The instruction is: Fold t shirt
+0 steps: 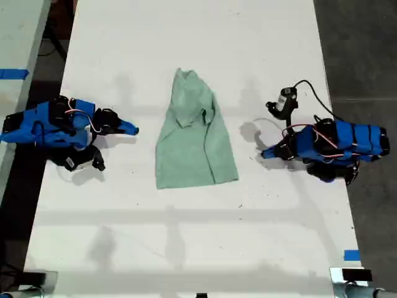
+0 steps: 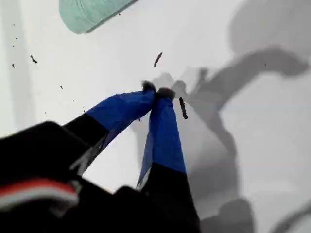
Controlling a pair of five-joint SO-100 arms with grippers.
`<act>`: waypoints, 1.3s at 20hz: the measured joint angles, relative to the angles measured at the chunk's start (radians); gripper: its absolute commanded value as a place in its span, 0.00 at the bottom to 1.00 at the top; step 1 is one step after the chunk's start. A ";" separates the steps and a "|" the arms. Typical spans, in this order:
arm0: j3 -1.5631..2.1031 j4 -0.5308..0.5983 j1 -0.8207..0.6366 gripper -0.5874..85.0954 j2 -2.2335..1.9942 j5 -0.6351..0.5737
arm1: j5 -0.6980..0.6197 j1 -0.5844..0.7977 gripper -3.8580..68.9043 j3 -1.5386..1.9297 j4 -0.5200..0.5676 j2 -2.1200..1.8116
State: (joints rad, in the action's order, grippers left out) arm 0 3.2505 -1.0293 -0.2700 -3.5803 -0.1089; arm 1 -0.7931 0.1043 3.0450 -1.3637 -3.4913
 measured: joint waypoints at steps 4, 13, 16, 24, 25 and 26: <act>-0.092 0.048 -0.115 0.00 0.054 0.295 | 0.216 0.089 0.07 0.000 0.002 0.000; -1.049 0.003 0.055 0.22 1.529 0.212 | 0.256 0.097 0.07 0.000 0.002 -0.002; -1.328 -0.037 0.109 0.23 1.867 0.172 | 0.256 0.097 0.07 0.000 0.002 -0.002; -1.408 -0.092 0.187 0.22 1.980 0.290 | 0.256 0.097 0.07 0.000 0.002 -0.002; -1.408 -0.101 0.198 0.22 1.971 0.314 | 0.256 0.097 0.07 0.000 0.002 -0.002; -1.408 -0.107 0.210 0.22 1.967 0.336 | 0.256 0.097 0.07 0.000 0.002 -0.002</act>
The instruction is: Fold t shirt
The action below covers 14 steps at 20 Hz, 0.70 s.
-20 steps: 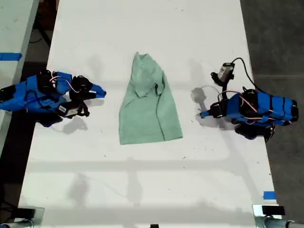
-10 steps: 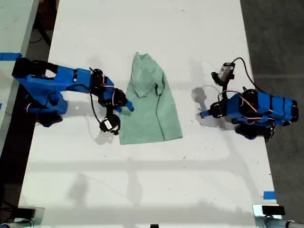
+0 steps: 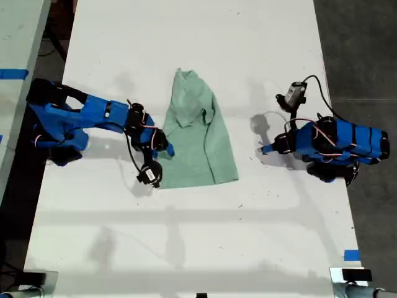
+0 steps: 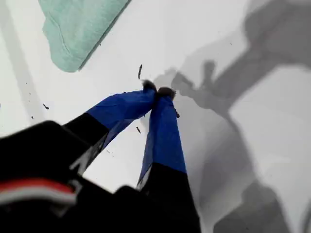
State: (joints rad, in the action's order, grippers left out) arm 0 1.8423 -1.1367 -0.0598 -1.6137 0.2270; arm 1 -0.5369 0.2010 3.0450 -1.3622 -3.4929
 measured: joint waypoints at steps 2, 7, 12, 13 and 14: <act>0.000 -0.003 0.025 0.23 0.003 0.037 | 0.000 0.000 0.07 0.000 0.000 0.000; -0.003 0.009 0.046 0.06 0.150 0.098 | 0.000 0.000 0.07 0.000 0.000 0.000; -0.006 0.020 0.044 0.00 0.152 0.109 | 0.000 0.000 0.07 0.000 0.000 0.000; -0.005 -0.014 0.046 0.00 0.140 0.109 | 0.000 0.000 0.07 0.000 0.000 0.000; -0.002 -0.069 0.048 0.00 0.120 0.109 | 0.000 0.000 0.07 0.000 0.000 0.000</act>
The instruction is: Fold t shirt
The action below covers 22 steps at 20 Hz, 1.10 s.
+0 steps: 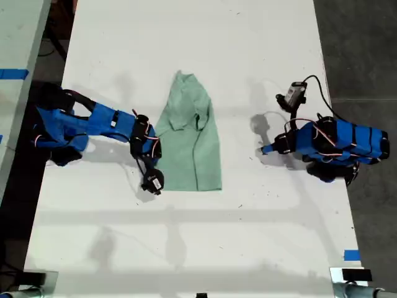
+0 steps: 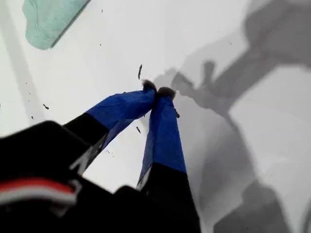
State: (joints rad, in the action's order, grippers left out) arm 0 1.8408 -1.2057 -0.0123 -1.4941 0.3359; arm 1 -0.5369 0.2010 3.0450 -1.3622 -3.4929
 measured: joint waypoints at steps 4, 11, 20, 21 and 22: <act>-0.011 -0.222 0.000 0.00 -0.140 -0.006 | 0.000 0.000 0.07 0.000 0.000 0.000; -0.288 -0.071 -0.038 0.00 -0.163 -0.281 | 0.000 0.000 0.07 0.000 0.000 0.000; -0.548 0.028 -0.037 0.24 0.227 -0.439 | 0.000 0.000 0.07 0.000 0.000 0.000; -0.548 -0.005 -0.040 0.22 0.206 -0.439 | 0.000 0.000 0.07 0.000 0.000 0.000; -0.548 -0.038 -0.041 0.21 0.161 -0.443 | 0.000 0.000 0.07 0.000 0.000 0.000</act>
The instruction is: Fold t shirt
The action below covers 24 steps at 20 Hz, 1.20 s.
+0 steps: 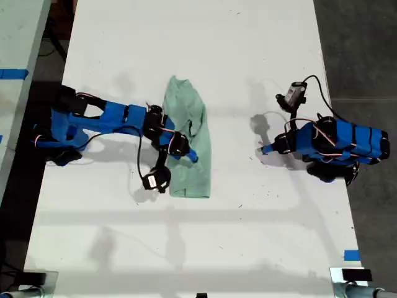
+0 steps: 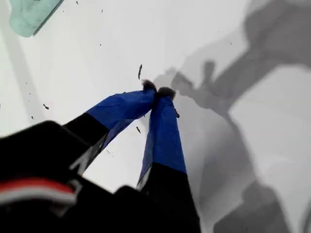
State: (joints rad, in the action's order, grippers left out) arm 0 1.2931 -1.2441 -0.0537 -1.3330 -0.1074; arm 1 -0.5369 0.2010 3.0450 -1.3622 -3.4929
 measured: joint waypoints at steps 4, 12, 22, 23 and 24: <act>0.120 -0.101 -0.018 0.04 -0.351 0.023 | 0.000 0.000 0.07 0.000 0.000 0.000; 1.632 0.396 -0.173 0.00 -1.694 0.163 | 0.000 0.000 0.07 0.000 0.000 0.000; 1.959 0.232 -0.287 0.01 -2.246 0.081 | 0.006 0.000 0.07 0.000 0.000 0.000; 1.959 0.232 -0.287 0.01 -2.246 0.081 | 0.006 0.000 0.07 0.000 0.000 0.000; 1.959 0.232 -0.287 0.01 -2.246 0.081 | 0.006 0.000 0.07 0.000 0.000 0.000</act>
State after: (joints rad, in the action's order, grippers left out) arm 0 3.2520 -1.0124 -0.3405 -3.5788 -0.0261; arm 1 -0.5308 0.2010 3.0450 -1.3622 -3.4929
